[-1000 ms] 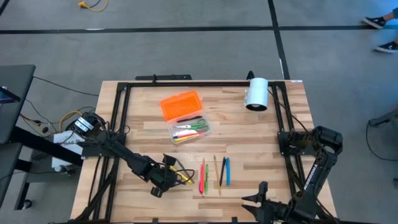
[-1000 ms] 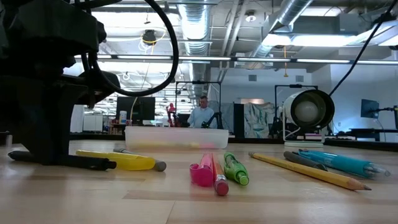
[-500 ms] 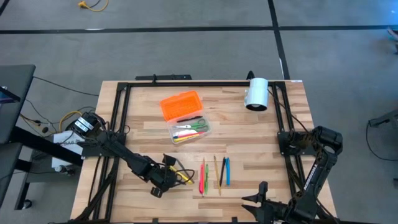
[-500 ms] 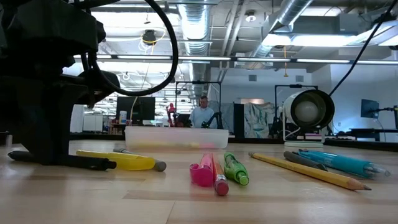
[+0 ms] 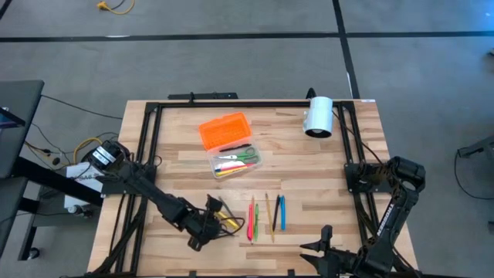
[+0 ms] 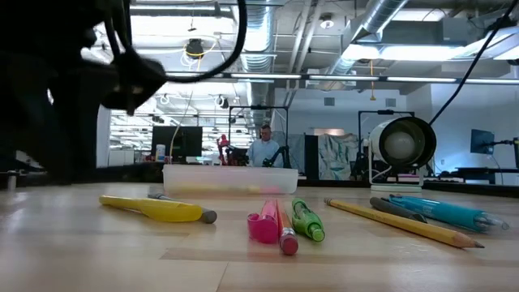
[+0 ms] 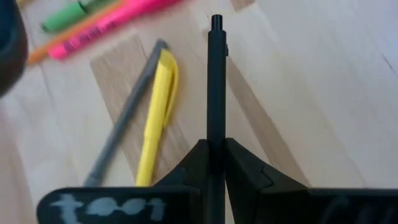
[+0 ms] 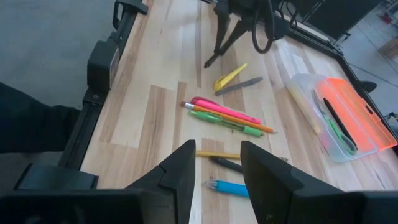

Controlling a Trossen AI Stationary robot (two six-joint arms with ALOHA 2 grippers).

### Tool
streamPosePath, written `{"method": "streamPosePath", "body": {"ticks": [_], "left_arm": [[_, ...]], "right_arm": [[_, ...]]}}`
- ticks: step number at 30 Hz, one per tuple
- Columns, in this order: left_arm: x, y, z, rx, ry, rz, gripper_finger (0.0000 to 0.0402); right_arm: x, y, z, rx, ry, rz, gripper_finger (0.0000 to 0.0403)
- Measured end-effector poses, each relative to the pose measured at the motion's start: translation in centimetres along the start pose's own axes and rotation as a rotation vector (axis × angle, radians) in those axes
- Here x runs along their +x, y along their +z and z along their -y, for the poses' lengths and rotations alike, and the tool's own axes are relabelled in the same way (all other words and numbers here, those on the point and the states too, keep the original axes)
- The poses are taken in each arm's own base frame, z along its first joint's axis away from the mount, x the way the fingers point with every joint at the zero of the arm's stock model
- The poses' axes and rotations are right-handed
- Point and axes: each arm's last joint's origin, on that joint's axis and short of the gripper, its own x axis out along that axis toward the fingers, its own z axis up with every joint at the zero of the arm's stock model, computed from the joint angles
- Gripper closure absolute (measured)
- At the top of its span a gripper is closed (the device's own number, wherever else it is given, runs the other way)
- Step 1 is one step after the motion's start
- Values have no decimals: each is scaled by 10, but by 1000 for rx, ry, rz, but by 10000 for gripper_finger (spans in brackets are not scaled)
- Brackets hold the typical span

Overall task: Pick & place school supplies into a supply box
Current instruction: Put the left black pen into the supply box

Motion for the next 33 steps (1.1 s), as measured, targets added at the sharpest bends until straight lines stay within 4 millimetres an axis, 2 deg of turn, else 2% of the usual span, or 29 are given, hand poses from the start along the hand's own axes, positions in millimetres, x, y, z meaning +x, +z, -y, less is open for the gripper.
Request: {"method": "streamPosePath", "body": {"ticks": [13, 20, 26, 33], "left_arm": [[-7, 11, 3, 83, 121, 48, 377], [-9, 12, -5, 103, 399, 55, 377], [-10, 13, -24, 81, 651, 40, 377], [-4, 13, -66, -33, 759, 4, 377]], "right_arm": [[0, 0, 0, 0, 0, 0, 282], [0, 0, 0, 0, 0, 0, 282], [0, 0, 0, 0, -1, 1, 282], [0, 0, 0, 1, -3, 1, 282]]}}
